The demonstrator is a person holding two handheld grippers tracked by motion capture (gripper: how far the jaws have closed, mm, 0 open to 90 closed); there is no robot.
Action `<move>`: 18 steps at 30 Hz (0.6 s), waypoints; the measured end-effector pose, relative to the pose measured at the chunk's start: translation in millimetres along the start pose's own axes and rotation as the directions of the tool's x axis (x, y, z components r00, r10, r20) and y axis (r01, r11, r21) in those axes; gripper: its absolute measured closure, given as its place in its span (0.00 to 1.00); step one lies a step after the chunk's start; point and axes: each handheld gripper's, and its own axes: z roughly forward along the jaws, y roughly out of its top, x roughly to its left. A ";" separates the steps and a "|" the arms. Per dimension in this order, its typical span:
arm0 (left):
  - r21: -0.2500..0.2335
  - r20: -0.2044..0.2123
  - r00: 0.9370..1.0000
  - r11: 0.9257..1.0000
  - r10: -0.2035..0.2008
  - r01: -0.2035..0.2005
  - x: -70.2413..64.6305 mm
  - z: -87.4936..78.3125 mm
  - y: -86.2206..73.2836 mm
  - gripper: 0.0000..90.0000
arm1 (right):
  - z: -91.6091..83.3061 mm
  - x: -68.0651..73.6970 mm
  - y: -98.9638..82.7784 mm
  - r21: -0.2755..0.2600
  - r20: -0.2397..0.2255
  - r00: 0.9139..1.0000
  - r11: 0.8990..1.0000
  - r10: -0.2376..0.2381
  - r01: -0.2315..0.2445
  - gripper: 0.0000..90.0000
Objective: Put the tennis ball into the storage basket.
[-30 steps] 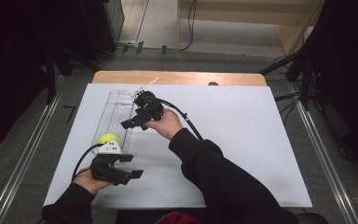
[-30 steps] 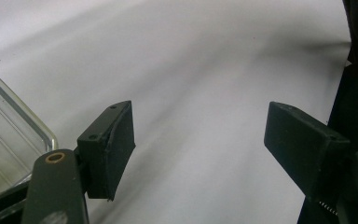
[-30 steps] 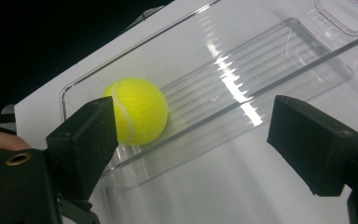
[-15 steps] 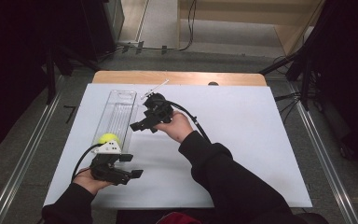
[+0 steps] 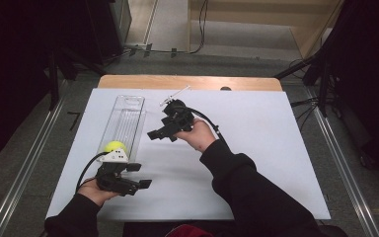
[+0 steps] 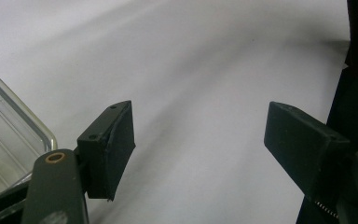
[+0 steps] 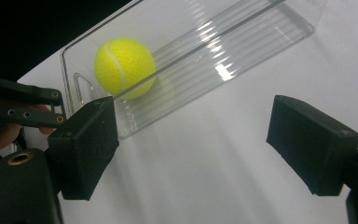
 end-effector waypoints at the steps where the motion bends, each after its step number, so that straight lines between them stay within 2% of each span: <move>1: 0.001 0.000 1.000 1.000 0.000 0.000 0.1 0.0 -0.1 0.28 | -1.2 0.1 -1.5 -0.001 -0.003 1.000 1.000 0.005 -0.005 0.16; 4: -0.001 0.004 1.000 1.000 -0.005 0.005 0.5 0.8 -0.3 0.28 | -3.6 -0.8 -7.7 0.000 -0.022 1.000 1.000 0.015 -0.015 0.16; 7: -0.002 0.004 1.000 1.000 -0.004 0.004 0.4 0.9 -0.2 0.28 | -4.4 0.1 -12.5 0.014 -0.016 1.000 1.000 0.014 -0.014 0.16; 18: 0.001 -0.002 1.000 1.000 -0.004 0.004 -0.1 1.2 0.1 0.28 | -12.8 0.5 -29.0 -0.007 -0.015 1.000 1.000 0.011 -0.011 0.16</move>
